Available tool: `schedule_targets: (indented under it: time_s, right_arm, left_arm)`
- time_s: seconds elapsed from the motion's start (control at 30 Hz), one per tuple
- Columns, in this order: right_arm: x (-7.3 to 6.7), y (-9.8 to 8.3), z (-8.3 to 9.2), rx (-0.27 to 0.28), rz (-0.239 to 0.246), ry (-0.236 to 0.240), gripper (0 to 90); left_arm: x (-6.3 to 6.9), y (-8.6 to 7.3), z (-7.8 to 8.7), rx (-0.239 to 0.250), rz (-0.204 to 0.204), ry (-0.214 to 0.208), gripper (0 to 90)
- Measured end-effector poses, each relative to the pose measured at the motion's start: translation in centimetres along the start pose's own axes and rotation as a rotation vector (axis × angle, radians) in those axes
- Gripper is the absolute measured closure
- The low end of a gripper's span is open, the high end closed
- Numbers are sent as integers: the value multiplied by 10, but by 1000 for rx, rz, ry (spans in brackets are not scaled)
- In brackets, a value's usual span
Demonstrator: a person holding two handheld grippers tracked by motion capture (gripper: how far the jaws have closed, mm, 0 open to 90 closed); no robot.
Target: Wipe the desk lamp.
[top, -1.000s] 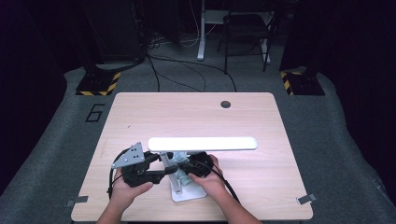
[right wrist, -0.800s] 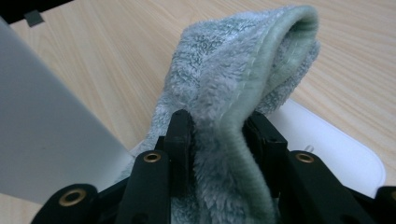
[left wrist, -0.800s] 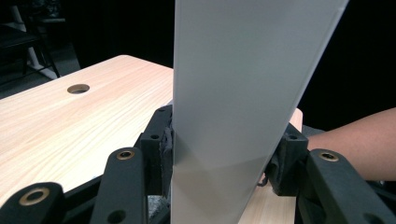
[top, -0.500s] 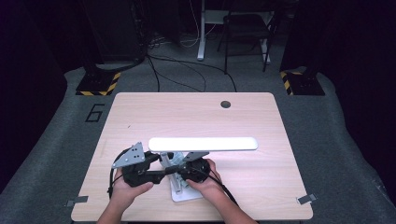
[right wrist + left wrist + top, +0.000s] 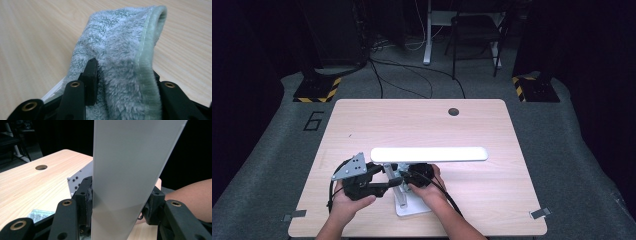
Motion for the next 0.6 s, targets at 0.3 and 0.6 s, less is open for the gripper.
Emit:
schedule_targets:
  time_s: [0.3, 0.6]
  right_arm:
    - [14, 5, -7, 9, -71, -66, 581]
    - [34, 4, -9, -9, -137, -58, 554]
  left_arm:
    - [-1, 0, 1, 3, 2, 3, 510]
    - [-2, -6, 2, -33, 10, -40, 460]
Point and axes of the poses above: each handheld gripper's, and its own axes: z roughly backward along the jaws, y roughly out of its top, x roughly to its right, the point moved 10 cm from there along -z, roughly forward along the jaws, and after that the axes turned 4 degrees about -y, right-handed, at the moved point
